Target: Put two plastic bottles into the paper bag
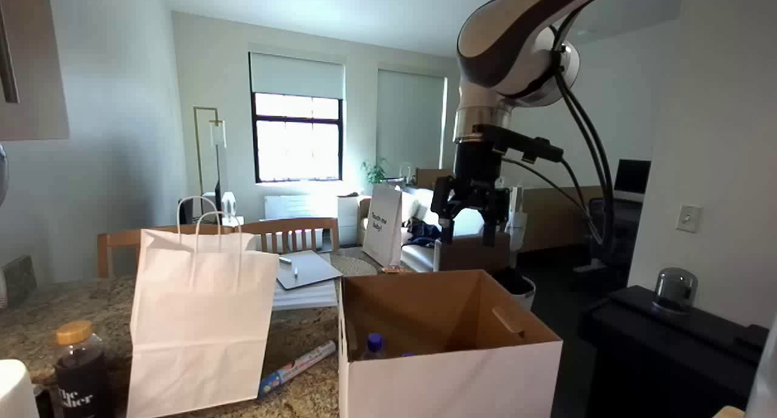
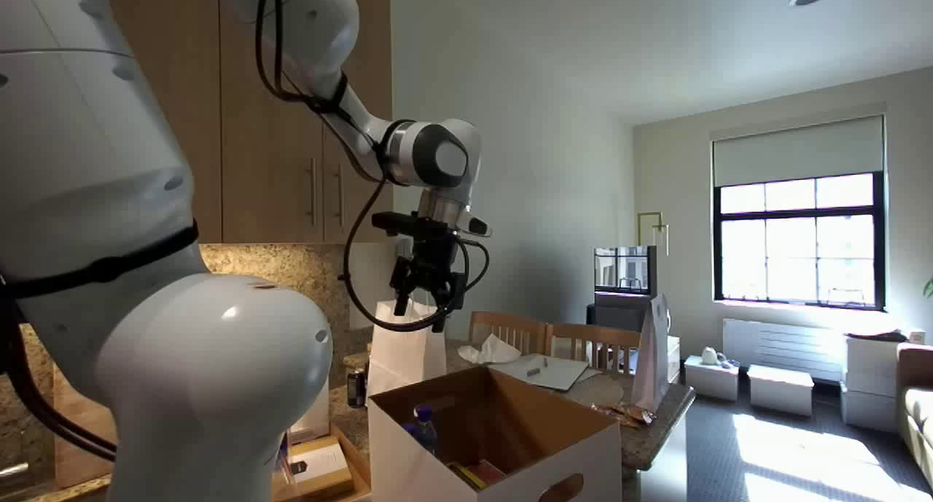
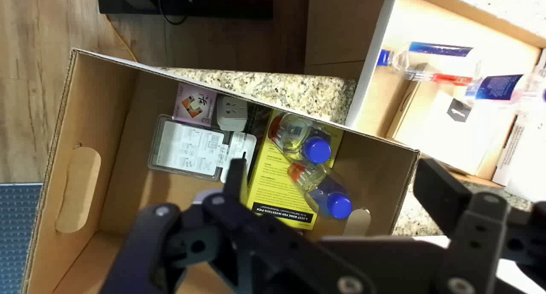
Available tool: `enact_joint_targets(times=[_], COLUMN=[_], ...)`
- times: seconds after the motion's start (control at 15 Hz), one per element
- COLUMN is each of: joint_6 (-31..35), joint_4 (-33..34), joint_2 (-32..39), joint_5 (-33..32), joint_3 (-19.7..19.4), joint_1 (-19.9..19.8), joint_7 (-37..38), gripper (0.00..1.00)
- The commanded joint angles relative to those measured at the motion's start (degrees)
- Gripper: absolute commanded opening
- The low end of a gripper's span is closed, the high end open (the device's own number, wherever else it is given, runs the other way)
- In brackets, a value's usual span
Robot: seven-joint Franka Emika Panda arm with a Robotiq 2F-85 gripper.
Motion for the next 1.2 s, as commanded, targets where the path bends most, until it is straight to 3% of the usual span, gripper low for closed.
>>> enact_joint_targets(times=[0.0,0.33,0.8,1.13], joint_6=[-0.2,0.4,5.3,21.7], joint_4=[0.1,2.6,7.2,6.4], joint_2=[0.0,2.9,8.0,10.0], joint_5=[0.2,0.1,0.0,-3.1], joint_3=[0.6,3.4,11.8,19.9], joint_1=[-0.7,0.7,4.7,8.3], joint_7=[-0.2,1.3,8.5,20.1], gripper=[1.00,1.00,1.00,1.00])
